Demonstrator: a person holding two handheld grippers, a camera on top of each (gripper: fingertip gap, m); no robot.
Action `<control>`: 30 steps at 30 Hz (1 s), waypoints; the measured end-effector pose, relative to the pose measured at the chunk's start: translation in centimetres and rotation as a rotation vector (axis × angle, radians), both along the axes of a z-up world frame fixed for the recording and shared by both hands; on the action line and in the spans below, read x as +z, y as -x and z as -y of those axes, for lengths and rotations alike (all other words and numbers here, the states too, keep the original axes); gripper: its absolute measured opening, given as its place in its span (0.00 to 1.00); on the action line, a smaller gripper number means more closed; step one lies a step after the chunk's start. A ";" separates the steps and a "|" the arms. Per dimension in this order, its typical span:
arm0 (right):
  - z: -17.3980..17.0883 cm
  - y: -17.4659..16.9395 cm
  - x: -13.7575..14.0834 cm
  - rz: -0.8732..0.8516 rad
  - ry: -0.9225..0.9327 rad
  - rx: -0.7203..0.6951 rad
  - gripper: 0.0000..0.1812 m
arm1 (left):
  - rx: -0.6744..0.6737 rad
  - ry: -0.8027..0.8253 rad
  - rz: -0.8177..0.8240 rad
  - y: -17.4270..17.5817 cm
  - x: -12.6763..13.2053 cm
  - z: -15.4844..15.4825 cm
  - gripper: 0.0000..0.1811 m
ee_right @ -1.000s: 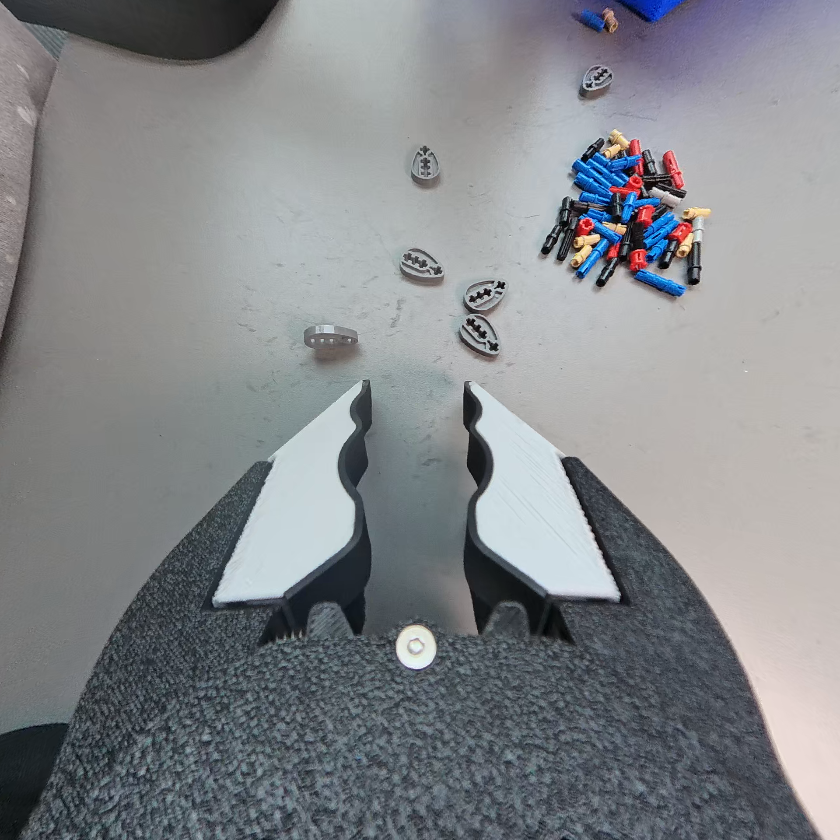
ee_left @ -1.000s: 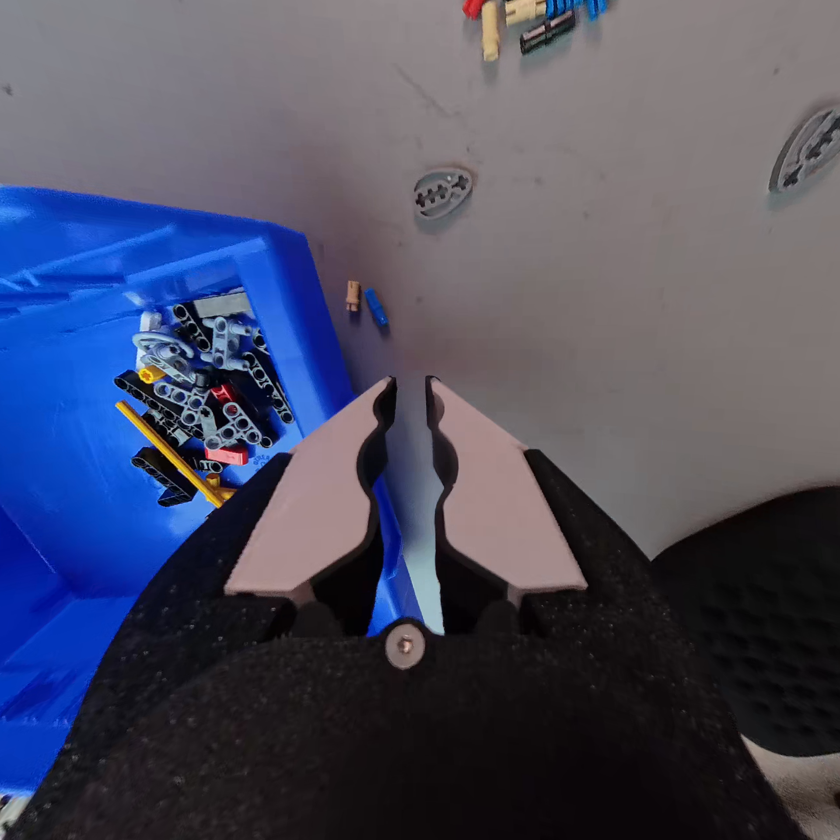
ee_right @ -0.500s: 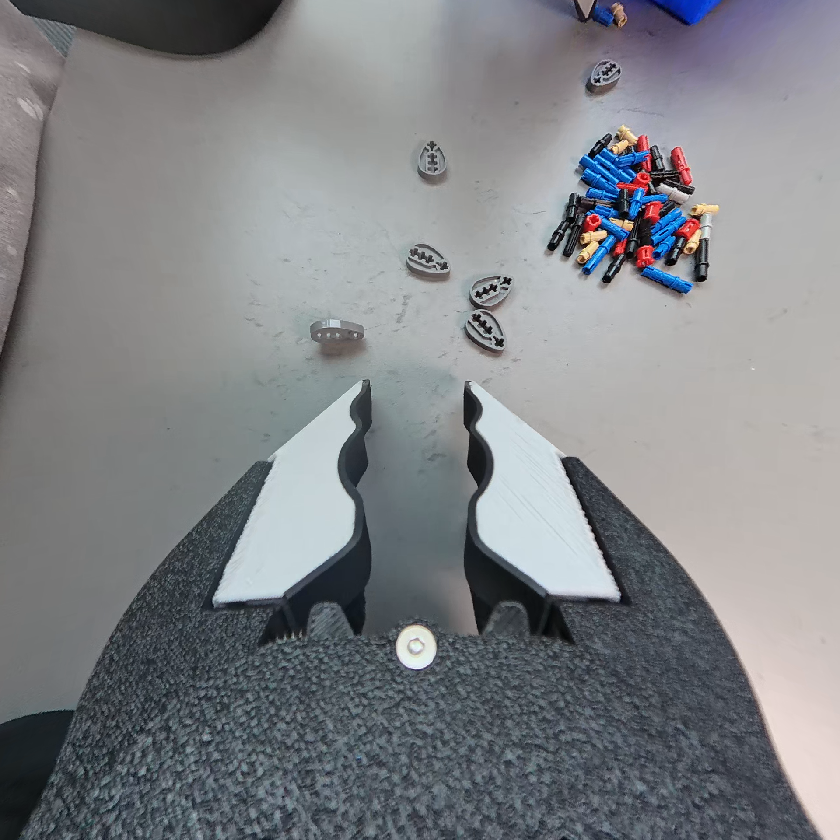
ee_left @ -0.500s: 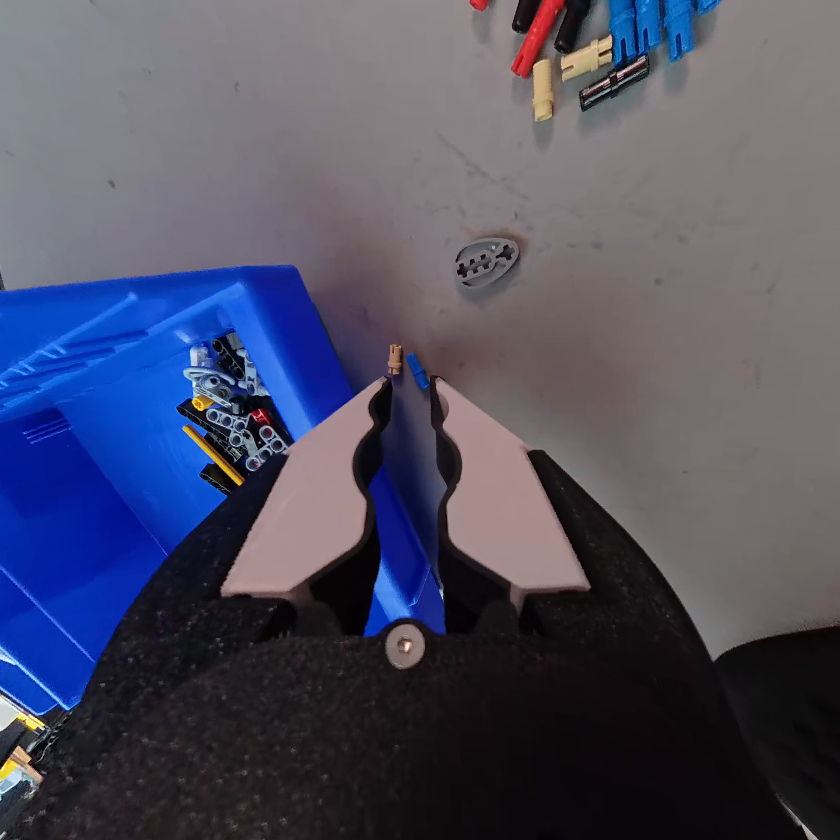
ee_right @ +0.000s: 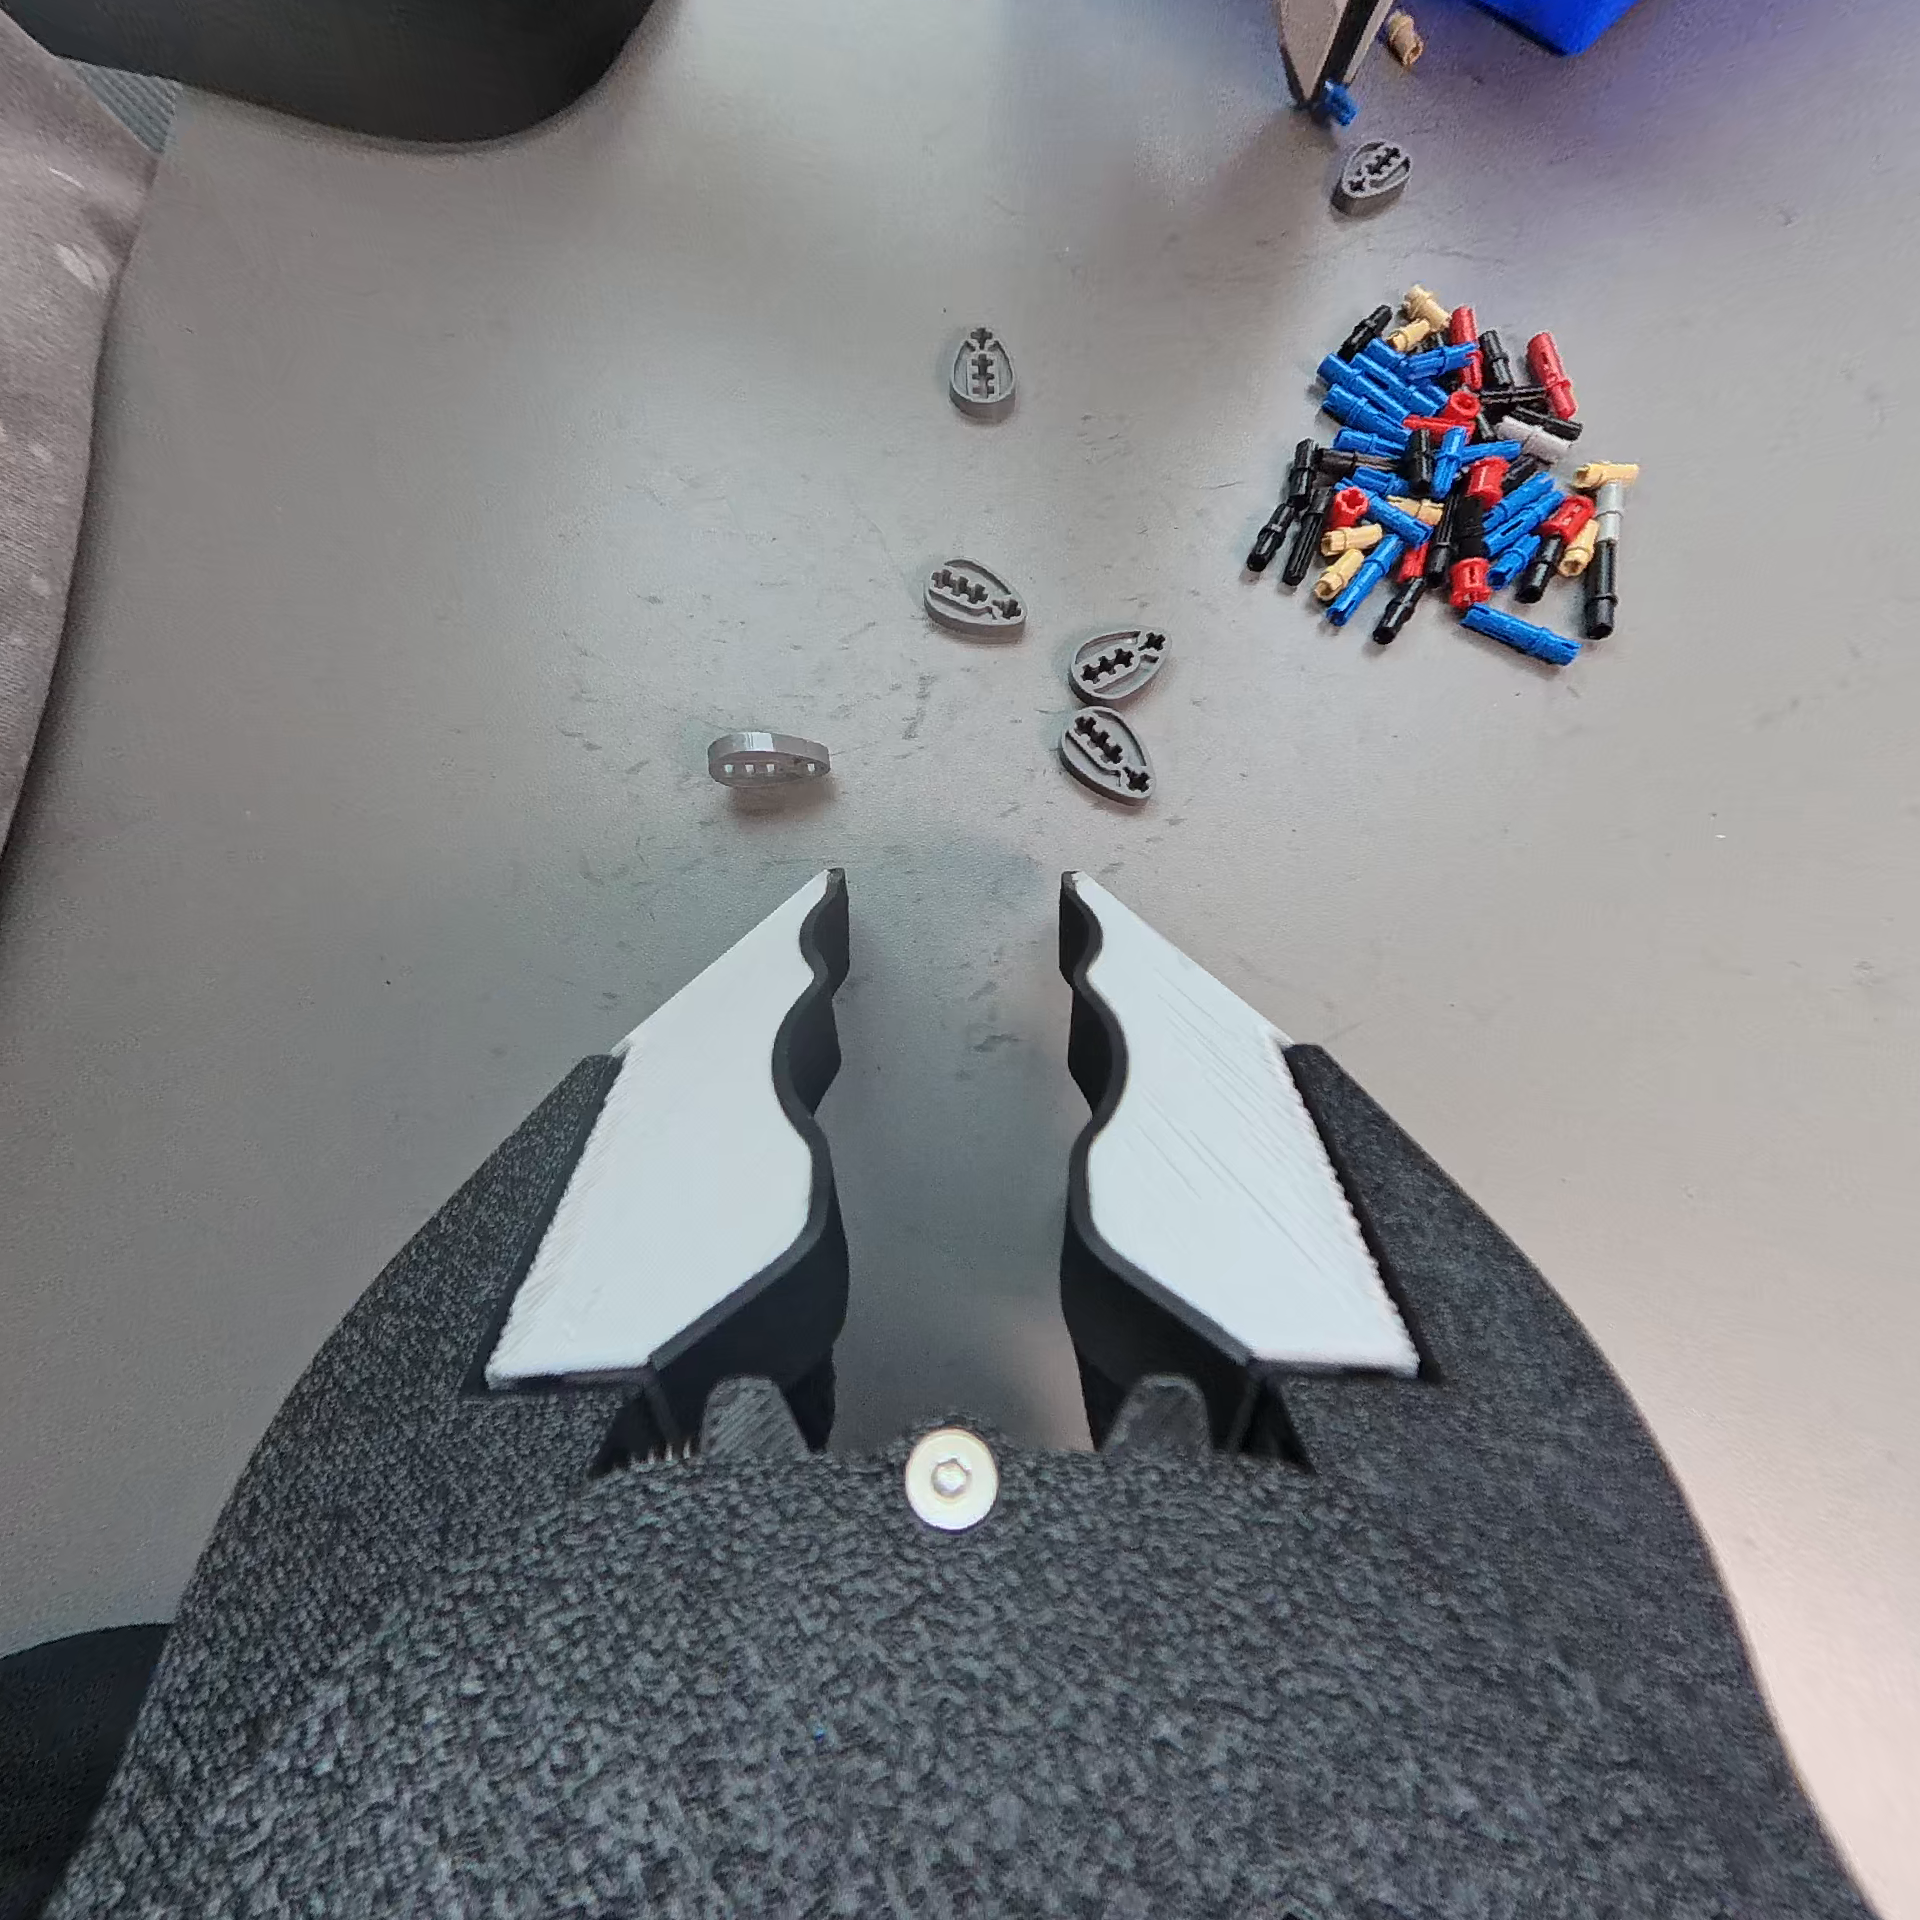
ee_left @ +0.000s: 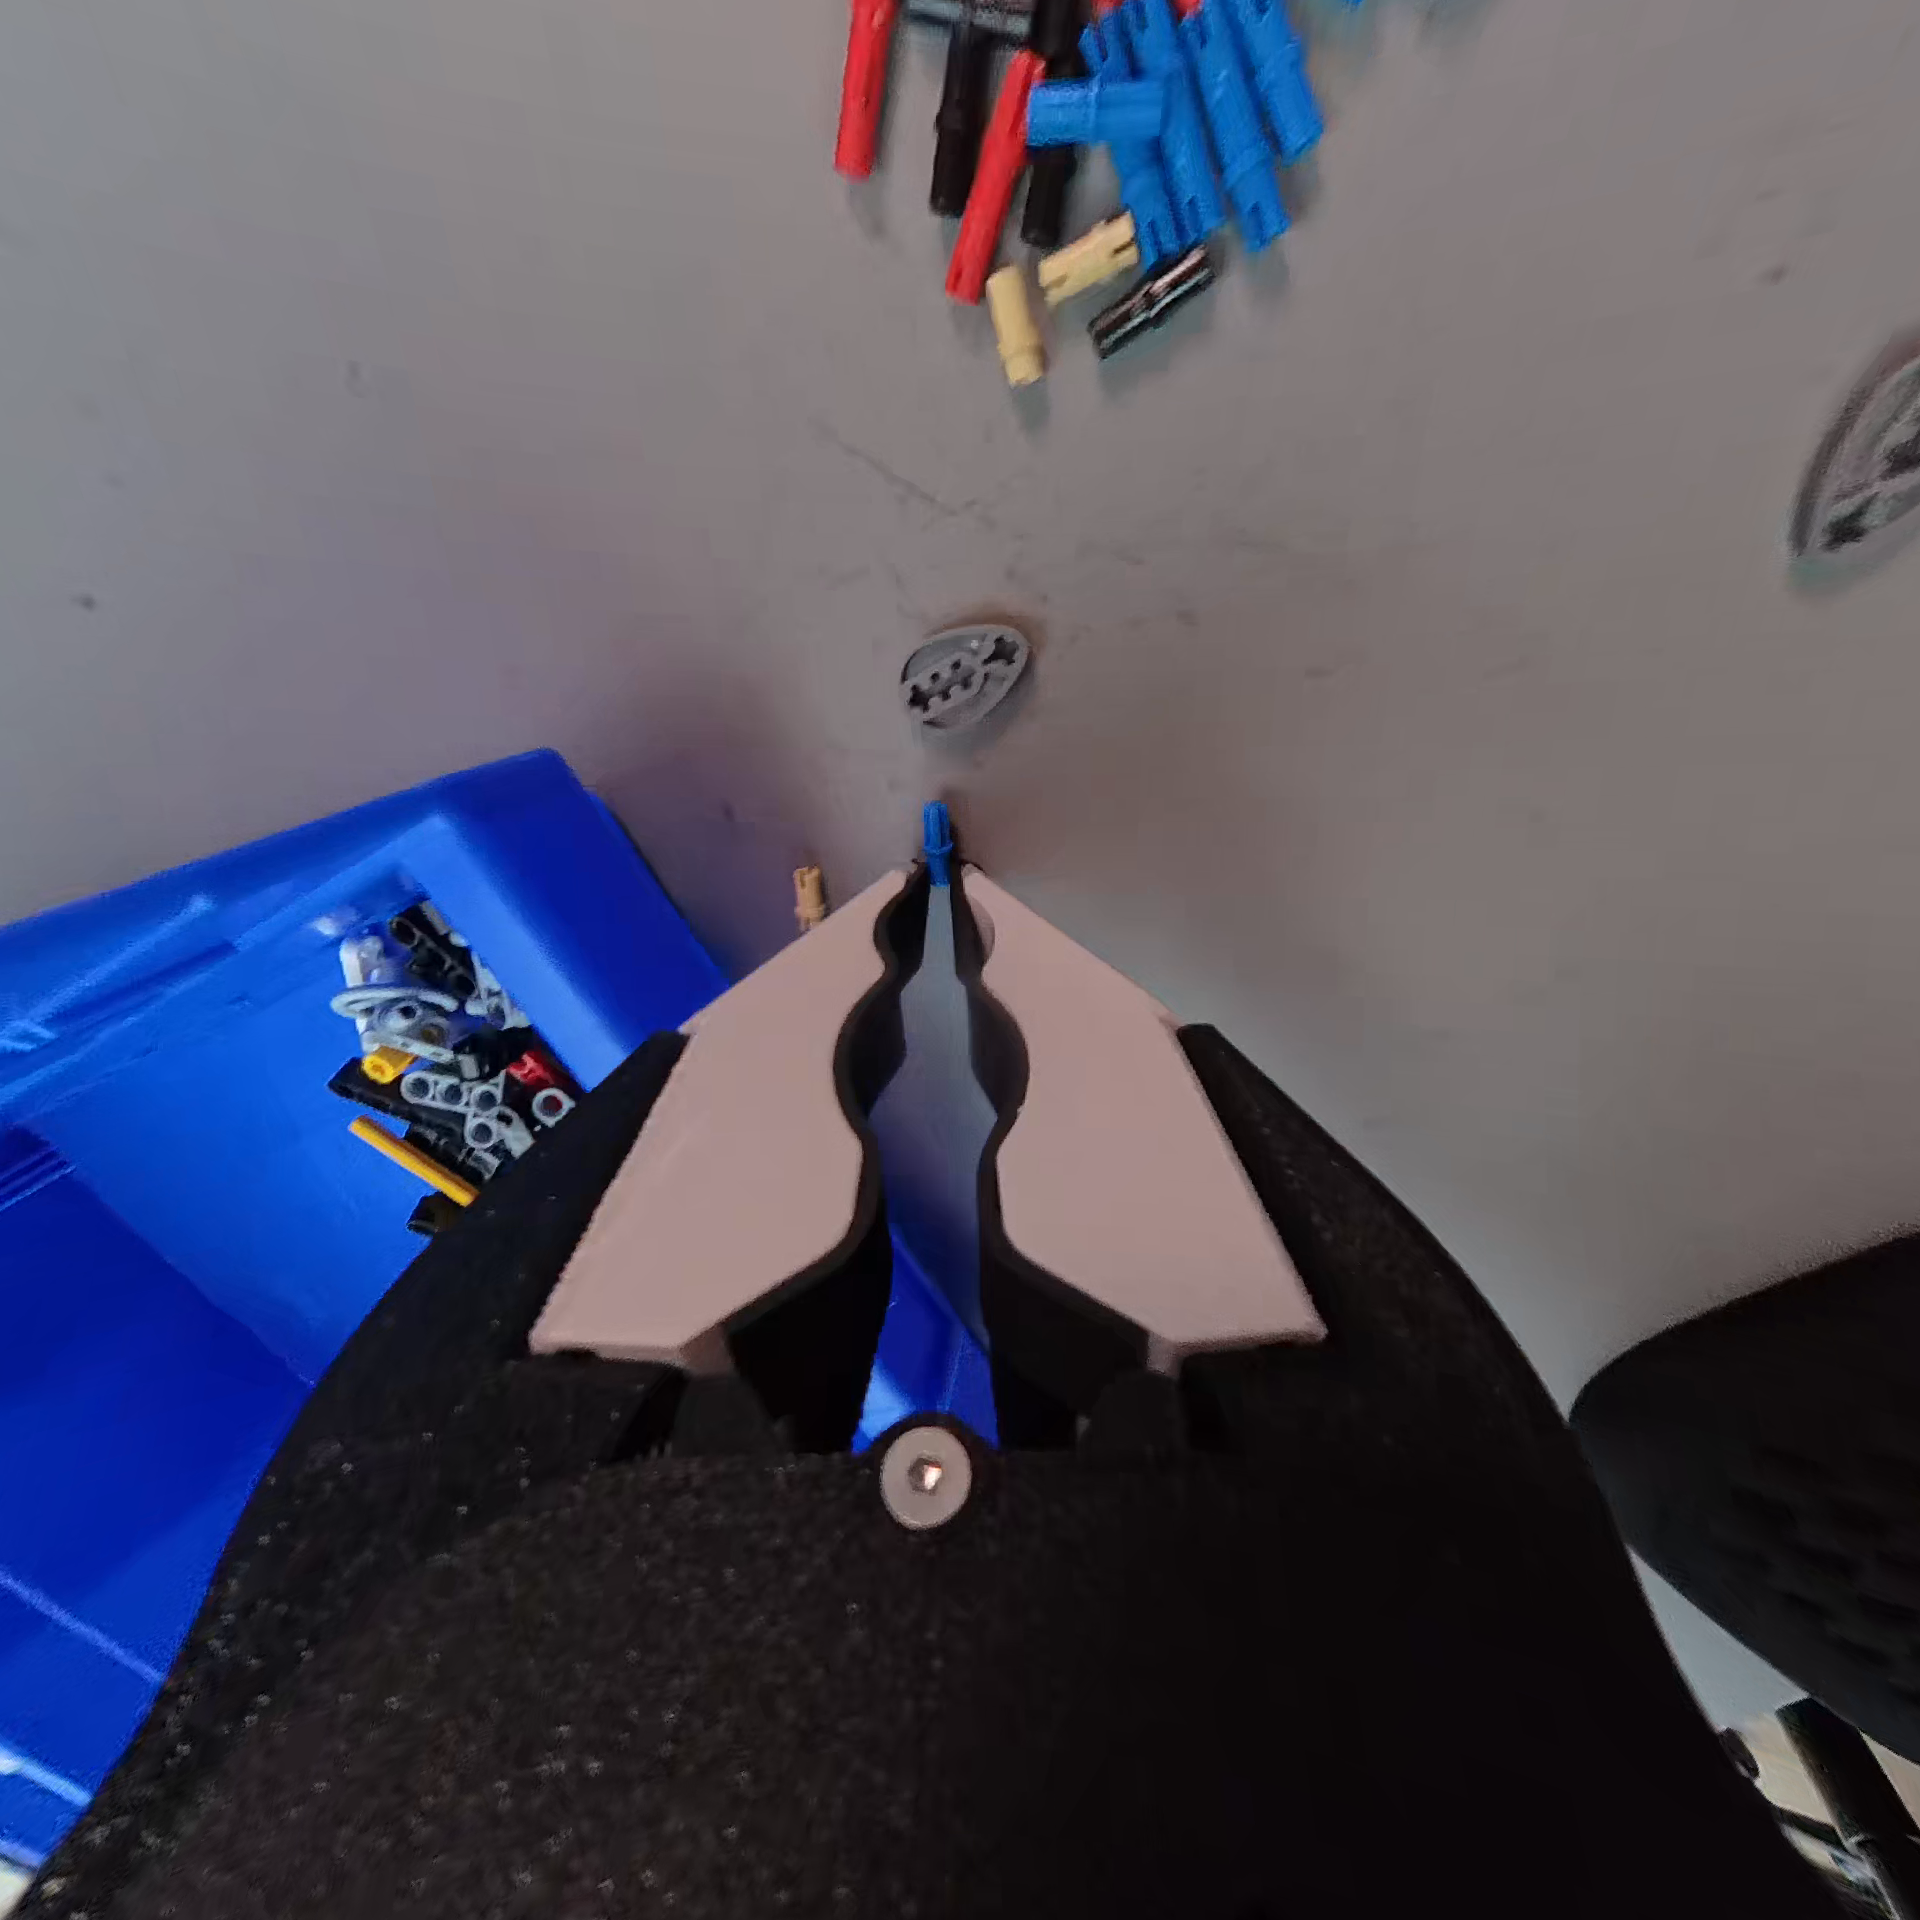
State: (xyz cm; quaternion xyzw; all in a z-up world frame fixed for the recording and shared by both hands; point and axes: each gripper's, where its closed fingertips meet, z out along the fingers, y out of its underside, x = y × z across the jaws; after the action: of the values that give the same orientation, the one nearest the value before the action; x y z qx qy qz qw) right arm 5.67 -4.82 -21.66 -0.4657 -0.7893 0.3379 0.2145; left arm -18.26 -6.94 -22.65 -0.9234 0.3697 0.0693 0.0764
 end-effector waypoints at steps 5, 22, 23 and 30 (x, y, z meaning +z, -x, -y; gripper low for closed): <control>0.0 0.0 0.1 -0.004 0.013 -0.001 0.22 | -0.059 -0.135 0.155 -5.0 1.0 -2.4 0.04; 0.6 0.8 1.5 -0.063 0.091 0.001 0.22 | 0.307 -0.299 0.045 1.6 1.2 -0.1 0.09; 0.6 0.9 1.6 -0.068 0.098 -0.005 0.22 | 0.305 -0.315 -0.007 2.1 0.9 -0.3 0.09; 0.6 0.9 2.2 -0.084 0.120 -0.019 0.22 | 0.095 -0.227 -0.207 2.7 0.3 -1.1 0.07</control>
State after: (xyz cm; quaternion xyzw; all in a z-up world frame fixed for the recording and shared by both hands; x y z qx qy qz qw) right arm 4.72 -5.47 -19.42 -0.4705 -0.7535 0.4018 0.2222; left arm -20.94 -5.80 -22.38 -0.9132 0.3214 0.2090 0.1384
